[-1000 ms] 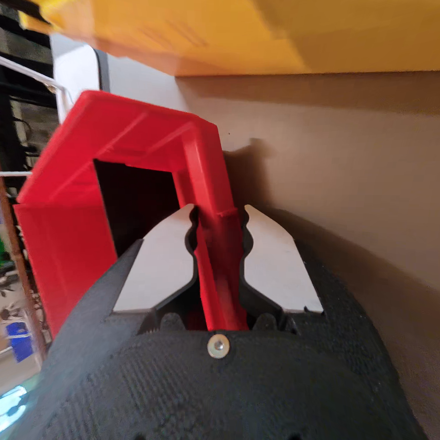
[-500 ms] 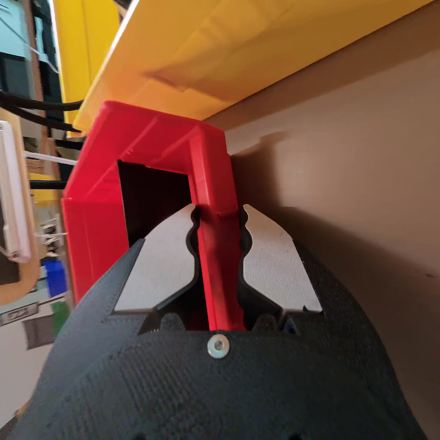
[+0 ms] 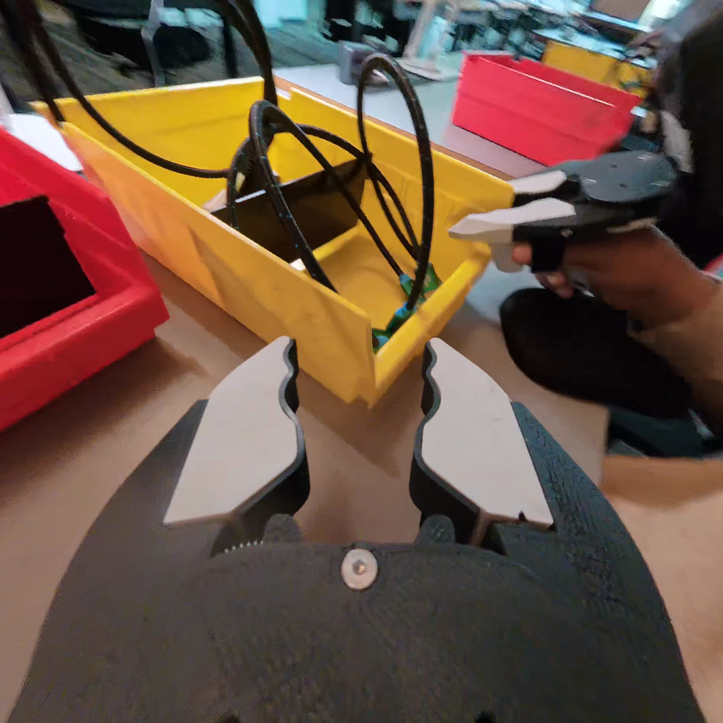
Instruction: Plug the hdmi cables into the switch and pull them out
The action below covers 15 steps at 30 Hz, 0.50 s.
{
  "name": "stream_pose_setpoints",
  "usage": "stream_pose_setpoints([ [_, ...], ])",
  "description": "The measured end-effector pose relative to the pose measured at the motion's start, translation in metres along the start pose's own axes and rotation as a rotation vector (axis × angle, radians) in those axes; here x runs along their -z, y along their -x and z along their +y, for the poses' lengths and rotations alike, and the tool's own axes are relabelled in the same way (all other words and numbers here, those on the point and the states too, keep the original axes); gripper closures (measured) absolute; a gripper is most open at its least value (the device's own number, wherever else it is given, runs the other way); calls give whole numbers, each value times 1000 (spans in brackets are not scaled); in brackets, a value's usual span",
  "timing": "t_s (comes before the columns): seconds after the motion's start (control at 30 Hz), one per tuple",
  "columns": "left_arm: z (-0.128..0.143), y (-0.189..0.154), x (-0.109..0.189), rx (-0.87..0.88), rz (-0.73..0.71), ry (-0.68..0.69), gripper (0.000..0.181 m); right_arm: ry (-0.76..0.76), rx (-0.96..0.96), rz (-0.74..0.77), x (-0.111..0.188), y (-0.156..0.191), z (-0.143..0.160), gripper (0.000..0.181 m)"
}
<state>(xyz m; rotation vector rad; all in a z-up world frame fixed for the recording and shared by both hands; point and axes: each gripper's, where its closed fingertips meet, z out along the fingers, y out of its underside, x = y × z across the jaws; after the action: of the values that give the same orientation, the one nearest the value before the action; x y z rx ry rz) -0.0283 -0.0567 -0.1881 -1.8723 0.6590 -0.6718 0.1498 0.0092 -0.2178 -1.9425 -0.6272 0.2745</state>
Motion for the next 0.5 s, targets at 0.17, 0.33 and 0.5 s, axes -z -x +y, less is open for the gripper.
stream_pose_setpoints([
  [0.17, -1, 16, -38, -20, -286, -64, 135, 2, 4, 35, -1, -3, -2, 166],
  [0.33, -3, 21, -43, -61, -385, -72, 148, -22, 59, 93, 8, -5, -5, 171],
  [0.5, -16, 19, -32, -56, -359, -112, 152, -118, 128, 165, 34, 4, -24, 172],
])
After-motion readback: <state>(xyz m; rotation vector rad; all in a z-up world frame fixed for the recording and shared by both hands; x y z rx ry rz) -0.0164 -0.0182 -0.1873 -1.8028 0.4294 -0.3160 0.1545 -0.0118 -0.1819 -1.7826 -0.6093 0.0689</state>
